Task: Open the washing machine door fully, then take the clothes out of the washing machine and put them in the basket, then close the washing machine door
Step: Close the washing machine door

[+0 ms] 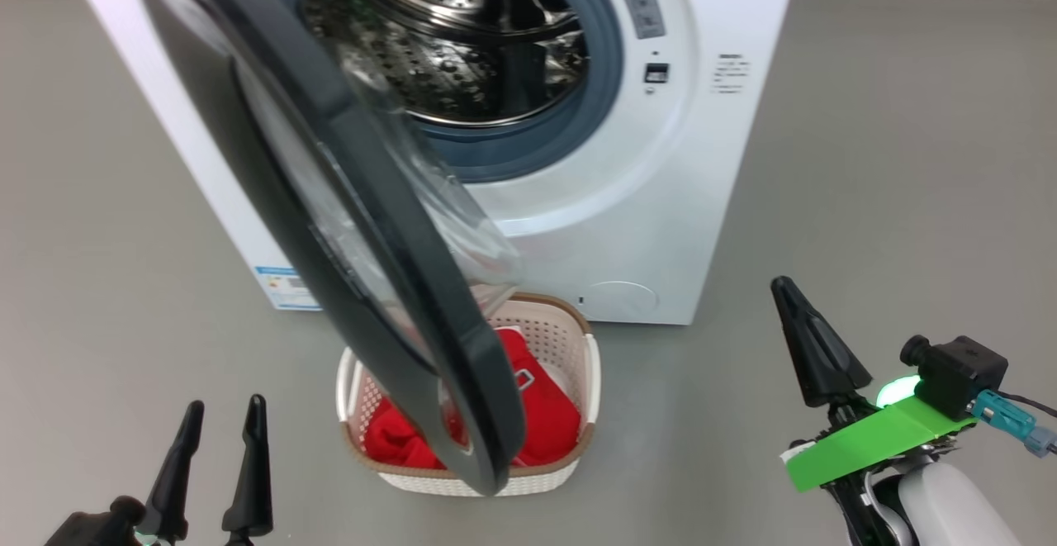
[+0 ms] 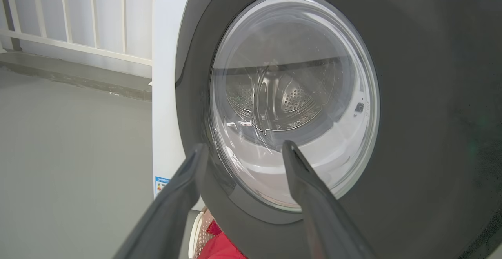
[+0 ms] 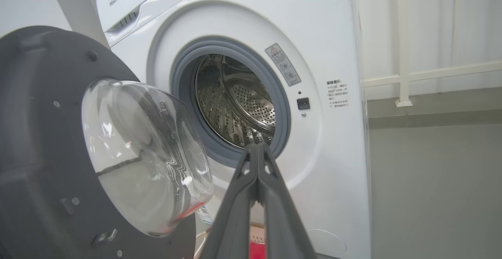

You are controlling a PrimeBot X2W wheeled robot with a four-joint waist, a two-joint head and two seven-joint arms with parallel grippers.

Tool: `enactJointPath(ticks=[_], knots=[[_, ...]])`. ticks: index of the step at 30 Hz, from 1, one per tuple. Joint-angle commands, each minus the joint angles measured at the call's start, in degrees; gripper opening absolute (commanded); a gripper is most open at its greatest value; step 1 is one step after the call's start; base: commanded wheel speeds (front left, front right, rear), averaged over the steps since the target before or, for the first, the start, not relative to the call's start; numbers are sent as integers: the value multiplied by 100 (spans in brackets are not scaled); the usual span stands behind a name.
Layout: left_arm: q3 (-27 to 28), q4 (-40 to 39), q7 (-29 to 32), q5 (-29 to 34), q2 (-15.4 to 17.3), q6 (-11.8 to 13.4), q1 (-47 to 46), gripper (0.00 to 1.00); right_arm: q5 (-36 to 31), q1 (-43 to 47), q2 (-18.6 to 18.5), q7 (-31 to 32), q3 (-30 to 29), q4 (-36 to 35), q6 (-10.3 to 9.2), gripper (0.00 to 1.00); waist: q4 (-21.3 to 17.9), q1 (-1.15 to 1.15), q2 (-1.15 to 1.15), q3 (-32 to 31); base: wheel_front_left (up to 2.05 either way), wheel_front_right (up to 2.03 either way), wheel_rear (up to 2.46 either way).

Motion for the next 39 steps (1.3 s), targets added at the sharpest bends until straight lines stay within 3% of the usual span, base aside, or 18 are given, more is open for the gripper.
enactJointPath(ticks=[1,15,26,39], knots=[[176,-137,-69,-43,51,-18,-134,100,67,-188,15,-69,155,-205,9,0,160,0,0,-34,0,0,0],[12,-58,-69,-97,44,-18,-79,100,215,-373,69,-69,733,-1397,9,0,888,0,0,-195,0,0,0],[-62,37,-69,-145,75,-19,-61,100,192,-352,17,-69,1472,-2318,9,0,1204,0,0,-281,0,0,0],[-97,114,-69,-197,96,-19,-65,100,-236,-214,-289,-69,2598,-2023,9,0,1371,0,0,-328,0,0,0]])
